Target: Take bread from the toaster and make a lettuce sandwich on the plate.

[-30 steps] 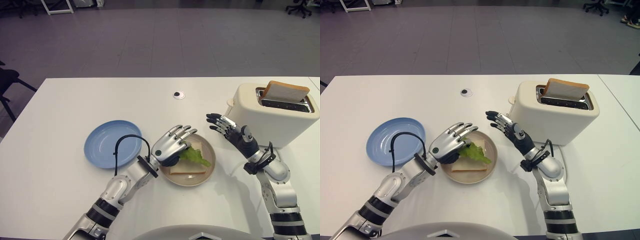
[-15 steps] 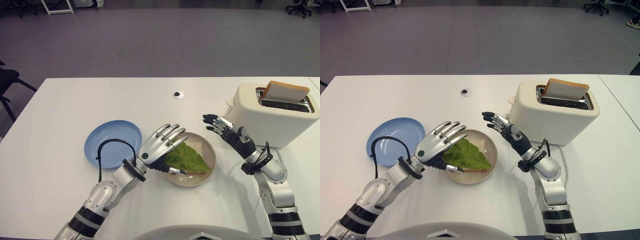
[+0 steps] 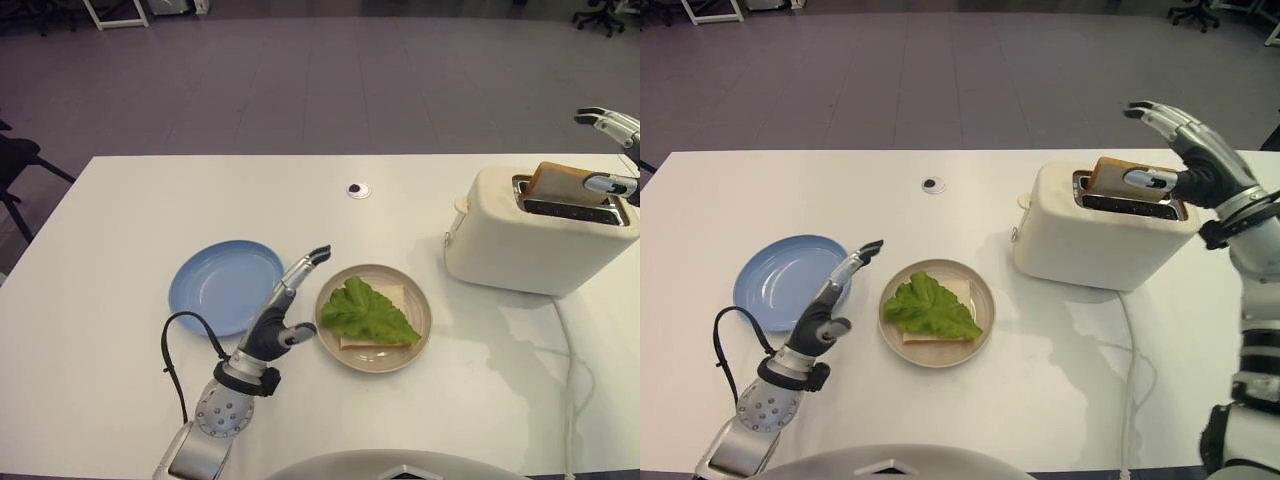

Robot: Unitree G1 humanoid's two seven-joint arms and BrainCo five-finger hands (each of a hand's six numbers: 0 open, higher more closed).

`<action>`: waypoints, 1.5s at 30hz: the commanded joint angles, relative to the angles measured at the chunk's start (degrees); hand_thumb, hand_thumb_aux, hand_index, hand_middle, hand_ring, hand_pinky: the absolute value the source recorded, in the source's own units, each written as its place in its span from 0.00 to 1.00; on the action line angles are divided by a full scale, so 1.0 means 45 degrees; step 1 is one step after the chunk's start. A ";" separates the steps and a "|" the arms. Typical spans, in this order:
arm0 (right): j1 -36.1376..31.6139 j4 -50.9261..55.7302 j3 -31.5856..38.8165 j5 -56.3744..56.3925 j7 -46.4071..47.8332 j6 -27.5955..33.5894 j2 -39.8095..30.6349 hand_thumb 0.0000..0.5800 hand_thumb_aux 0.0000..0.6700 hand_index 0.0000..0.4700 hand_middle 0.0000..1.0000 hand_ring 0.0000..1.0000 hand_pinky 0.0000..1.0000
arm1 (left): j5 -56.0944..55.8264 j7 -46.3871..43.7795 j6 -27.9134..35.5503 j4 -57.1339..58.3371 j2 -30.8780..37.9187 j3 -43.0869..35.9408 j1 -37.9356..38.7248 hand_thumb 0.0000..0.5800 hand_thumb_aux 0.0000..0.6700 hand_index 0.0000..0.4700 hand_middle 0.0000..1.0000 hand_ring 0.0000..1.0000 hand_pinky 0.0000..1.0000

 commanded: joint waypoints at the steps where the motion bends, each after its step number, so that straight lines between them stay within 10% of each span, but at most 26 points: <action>1: -0.1704 0.3877 0.1717 -0.2039 -0.2099 -0.0800 -0.0460 0.00 0.00 0.00 0.00 0.00 0.00 | -0.1403 -0.0978 -0.0211 0.0065 -0.0374 0.0093 0.0111 0.00 0.00 0.00 0.00 0.00 0.00; 2: -0.2069 0.4731 0.2106 -0.2326 -0.2527 -0.0888 -0.0382 0.83 0.59 0.59 0.00 0.00 0.00 | -0.1605 -0.1174 -0.0224 0.0065 -0.0473 0.0154 0.0137 0.00 0.00 0.00 0.00 0.00 0.00; 3: -0.2355 0.5374 0.2446 -0.2515 -0.2810 -0.0980 -0.0290 0.97 0.82 0.82 0.00 0.00 0.00 | -0.1737 -0.1340 -0.0220 0.0068 -0.0562 0.0221 0.0160 0.00 0.00 0.00 0.00 0.00 0.00; 16: -0.3759 0.7343 0.3741 -0.1597 -0.3260 -0.2148 0.0078 1.00 1.00 1.00 0.00 0.00 0.00 | -0.1890 -0.2551 -0.0078 0.0431 -0.1373 0.0598 0.0242 0.00 0.00 0.00 0.00 0.00 0.00; 22: -0.4353 0.6018 0.0956 0.4631 0.1253 -0.2547 0.0337 1.00 1.00 1.00 0.00 0.00 0.00 | -0.2092 -0.2797 -0.0053 0.0408 -0.1647 0.0907 0.0394 0.00 0.00 0.00 0.00 0.00 0.00; 33: 0.0780 -0.6147 0.0217 1.4140 0.8573 0.5603 0.0683 1.00 1.00 1.00 0.00 0.00 0.00 | -0.2478 -0.3209 -0.0128 0.0629 -0.2007 0.1480 0.0430 0.00 0.00 0.00 0.00 0.00 0.00; 38: 0.1407 -0.8566 0.2685 1.2876 0.7713 0.9164 0.2027 1.00 1.00 1.00 0.00 0.00 0.00 | -0.2312 -0.3379 -0.0207 0.0832 -0.2052 0.1587 0.0207 0.00 0.00 0.00 0.00 0.00 0.00; 45: 0.2125 -0.7854 0.5621 0.8991 0.6880 0.9214 0.4579 1.00 1.00 1.00 0.00 0.00 0.00 | -0.1957 -0.3617 -0.0283 0.1043 -0.2161 0.1458 -0.0001 0.00 0.00 0.00 0.00 0.00 0.00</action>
